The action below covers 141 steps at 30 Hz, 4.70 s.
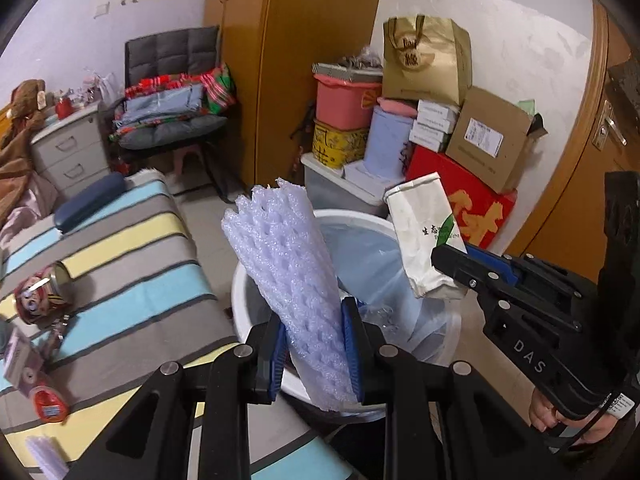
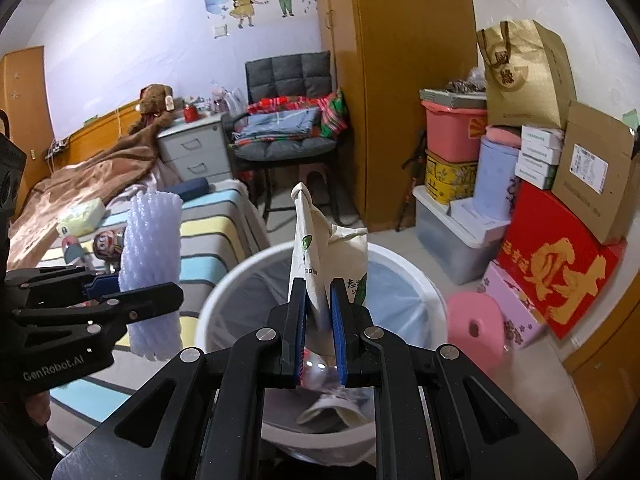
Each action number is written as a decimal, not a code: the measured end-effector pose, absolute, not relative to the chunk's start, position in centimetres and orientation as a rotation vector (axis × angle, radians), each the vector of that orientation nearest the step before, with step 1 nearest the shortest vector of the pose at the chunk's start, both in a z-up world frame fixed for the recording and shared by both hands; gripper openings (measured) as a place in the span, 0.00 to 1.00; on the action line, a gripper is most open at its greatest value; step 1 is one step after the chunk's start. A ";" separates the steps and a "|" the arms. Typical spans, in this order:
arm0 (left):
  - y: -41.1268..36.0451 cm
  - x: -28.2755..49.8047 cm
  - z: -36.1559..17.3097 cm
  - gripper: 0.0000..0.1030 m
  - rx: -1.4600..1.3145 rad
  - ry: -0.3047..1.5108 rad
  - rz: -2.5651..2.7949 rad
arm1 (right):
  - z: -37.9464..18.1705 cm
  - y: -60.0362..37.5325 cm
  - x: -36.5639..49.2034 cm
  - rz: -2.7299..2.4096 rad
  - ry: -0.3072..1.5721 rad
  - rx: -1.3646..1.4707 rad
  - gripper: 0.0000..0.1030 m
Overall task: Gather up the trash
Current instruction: 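Carry foam sleeve and paper bag over the white bin and open both tools, then move both tools back from the bin toward the remaining trash, then grasp the second white foam sleeve with left tool while right tool grasps the purple juice carton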
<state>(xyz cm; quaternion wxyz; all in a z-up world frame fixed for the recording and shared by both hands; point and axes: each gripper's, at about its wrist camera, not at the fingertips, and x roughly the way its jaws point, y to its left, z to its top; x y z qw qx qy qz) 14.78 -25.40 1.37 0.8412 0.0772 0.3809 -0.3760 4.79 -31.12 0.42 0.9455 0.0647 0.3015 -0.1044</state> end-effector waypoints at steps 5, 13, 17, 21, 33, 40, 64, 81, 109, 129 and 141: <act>-27.2 15.5 0.0 0.26 0.184 0.833 -0.795 | -0.5 -32.2 5.2 -0.225 0.650 0.146 0.12; -28.6 16.7 -1.5 0.28 0.172 0.878 -0.810 | -1.7 -33.3 5.5 -0.241 0.703 0.162 0.12; -28.8 16.9 -1.9 0.41 0.185 0.887 -0.803 | -2.0 -33.7 5.9 -0.251 0.730 0.165 0.13; -28.3 17.1 -1.7 0.55 0.161 0.887 -0.797 | -2.2 -33.7 5.9 -0.268 0.733 0.151 0.20; -25.9 16.8 0.0 0.57 0.131 0.849 -0.769 | -1.0 -33.1 5.4 -0.272 0.691 0.147 0.44; -23.1 16.4 0.8 0.57 0.106 0.825 -0.728 | -0.3 -31.9 5.2 -0.259 0.659 0.134 0.44; -6.6 13.5 0.3 0.57 0.050 0.789 -0.366 | 0.0 -24.1 6.0 -0.041 0.601 0.104 0.55; -0.7 12.7 -4.5 0.61 -0.033 0.901 -0.242 | -0.8 -18.5 7.4 0.101 0.634 0.067 0.55; 7.1 17.5 -6.4 0.29 -0.091 0.915 -0.163 | -1.6 -12.1 11.6 0.230 0.727 0.048 0.55; 11.4 21.5 -6.6 0.48 -0.156 0.932 -0.123 | -2.0 -7.9 17.0 0.466 0.711 -0.047 0.60; 11.3 23.7 -6.6 0.61 -0.132 0.948 -0.147 | -2.7 -7.4 17.9 0.492 0.766 -0.154 0.60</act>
